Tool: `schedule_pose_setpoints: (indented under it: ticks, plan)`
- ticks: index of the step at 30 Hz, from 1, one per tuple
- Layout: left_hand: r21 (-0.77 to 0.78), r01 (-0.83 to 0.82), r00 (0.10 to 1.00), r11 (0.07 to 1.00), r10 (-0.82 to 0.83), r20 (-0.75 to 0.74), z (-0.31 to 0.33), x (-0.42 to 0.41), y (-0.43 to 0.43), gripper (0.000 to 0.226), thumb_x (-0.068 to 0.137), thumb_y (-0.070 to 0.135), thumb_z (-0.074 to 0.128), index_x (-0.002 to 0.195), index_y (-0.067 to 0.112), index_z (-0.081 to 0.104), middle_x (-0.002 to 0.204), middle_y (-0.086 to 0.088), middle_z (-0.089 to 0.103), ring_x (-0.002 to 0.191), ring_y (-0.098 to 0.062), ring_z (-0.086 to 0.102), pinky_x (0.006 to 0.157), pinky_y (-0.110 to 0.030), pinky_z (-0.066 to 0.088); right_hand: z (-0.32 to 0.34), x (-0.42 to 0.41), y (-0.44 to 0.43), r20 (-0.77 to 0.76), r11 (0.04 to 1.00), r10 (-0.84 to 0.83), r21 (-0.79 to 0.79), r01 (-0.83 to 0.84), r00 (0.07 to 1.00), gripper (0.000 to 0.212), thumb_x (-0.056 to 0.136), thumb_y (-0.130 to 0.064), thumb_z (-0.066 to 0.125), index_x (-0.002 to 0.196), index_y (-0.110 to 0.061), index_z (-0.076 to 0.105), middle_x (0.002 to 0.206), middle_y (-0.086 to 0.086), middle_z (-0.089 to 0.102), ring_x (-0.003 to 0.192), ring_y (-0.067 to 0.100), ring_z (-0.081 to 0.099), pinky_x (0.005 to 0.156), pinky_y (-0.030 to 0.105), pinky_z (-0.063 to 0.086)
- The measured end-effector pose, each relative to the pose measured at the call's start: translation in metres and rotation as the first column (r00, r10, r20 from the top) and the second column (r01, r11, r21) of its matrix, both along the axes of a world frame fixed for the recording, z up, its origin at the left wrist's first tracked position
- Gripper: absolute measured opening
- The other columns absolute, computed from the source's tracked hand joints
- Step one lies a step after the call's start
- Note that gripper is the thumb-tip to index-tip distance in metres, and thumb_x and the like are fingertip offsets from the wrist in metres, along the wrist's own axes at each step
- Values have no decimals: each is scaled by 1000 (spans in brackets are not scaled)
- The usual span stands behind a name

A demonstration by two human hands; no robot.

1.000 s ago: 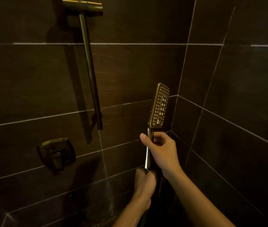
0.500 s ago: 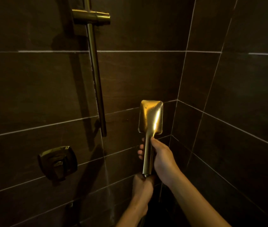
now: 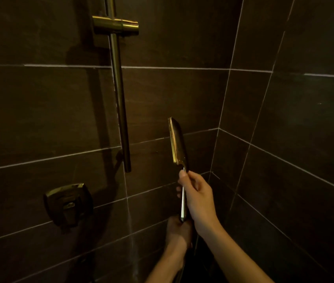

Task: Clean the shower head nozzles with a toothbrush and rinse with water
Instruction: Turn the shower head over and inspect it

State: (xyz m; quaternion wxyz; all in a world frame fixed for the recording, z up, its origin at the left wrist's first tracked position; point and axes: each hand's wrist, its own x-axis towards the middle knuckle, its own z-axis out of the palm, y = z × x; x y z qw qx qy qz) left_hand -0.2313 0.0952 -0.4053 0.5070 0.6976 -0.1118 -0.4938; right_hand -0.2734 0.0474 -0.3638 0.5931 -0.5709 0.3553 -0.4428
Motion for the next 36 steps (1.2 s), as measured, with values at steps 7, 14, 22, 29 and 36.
schedule_pose_setpoints:
  ticks: [7,14,22,29,36]
  plan:
    - [-81,-34,999,996,31,-37,1,-3,4,13,94,20,59,105,20,51,96,-7,63,83,-20,64,63,-30,48,3,-5,-2,108,990,102,88,-111,989,25,101,-27,53,121,-20,67,111,6,76,103,19,73,89,35,57]
    - [-169,-18,1000,985,19,4,8,-6,8,18,91,20,64,100,19,48,92,-3,62,81,-14,62,62,-27,49,7,-12,-9,287,957,186,164,-240,940,33,106,-24,39,125,-10,63,112,18,75,98,29,71,84,39,54]
    - [-110,-8,1000,994,6,-19,8,-11,5,26,94,22,60,114,20,45,96,-3,60,86,-16,61,75,-33,51,13,-18,-12,320,933,125,283,-221,939,30,104,-23,46,116,-7,69,92,13,71,83,23,66,82,36,51]
    - [-120,37,999,992,-41,-32,3,-8,2,35,93,18,61,124,17,44,111,-9,62,98,-22,64,88,-39,54,12,-20,-8,245,954,73,265,-139,967,33,105,-30,44,119,-13,69,110,10,70,100,24,65,86,36,52]
    - [-121,-5,1000,993,5,-7,2,-9,1,43,94,20,61,132,14,42,118,-13,60,94,-22,61,76,-33,51,10,-20,0,134,998,26,54,-33,991,26,98,-26,59,120,-17,67,112,6,74,103,18,72,93,34,55]
